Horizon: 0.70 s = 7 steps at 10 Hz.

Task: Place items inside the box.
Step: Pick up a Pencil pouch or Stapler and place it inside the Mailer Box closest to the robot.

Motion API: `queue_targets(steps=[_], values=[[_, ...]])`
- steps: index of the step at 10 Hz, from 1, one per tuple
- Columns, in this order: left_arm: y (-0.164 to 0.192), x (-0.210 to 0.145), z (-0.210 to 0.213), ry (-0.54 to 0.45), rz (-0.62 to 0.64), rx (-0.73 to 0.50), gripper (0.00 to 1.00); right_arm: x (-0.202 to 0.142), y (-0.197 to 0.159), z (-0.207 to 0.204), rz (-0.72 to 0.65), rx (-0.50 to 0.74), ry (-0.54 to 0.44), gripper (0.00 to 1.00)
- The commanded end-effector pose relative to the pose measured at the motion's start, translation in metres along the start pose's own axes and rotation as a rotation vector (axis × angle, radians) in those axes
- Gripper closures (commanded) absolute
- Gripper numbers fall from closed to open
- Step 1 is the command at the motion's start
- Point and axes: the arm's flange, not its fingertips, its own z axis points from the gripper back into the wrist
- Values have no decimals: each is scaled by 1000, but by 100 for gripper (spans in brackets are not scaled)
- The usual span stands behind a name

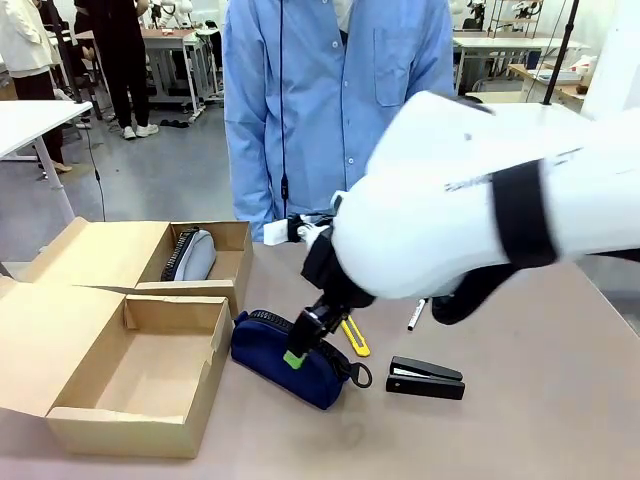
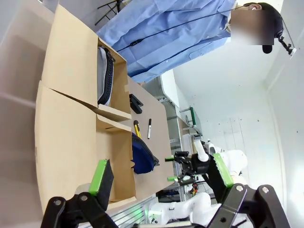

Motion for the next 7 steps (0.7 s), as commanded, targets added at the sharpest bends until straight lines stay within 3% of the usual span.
queue_targets(steps=[1,4,7], values=[[-1,0,0,-11,-23,-22,0,44,-2,-28,-6,-104,46,0],[-1,0,0,-11,-23,-22,0,67,-15,-60,-13,-179,108,0],[-1,0,0,-11,-23,-22,0,68,-16,-81,-17,-124,158,0]])
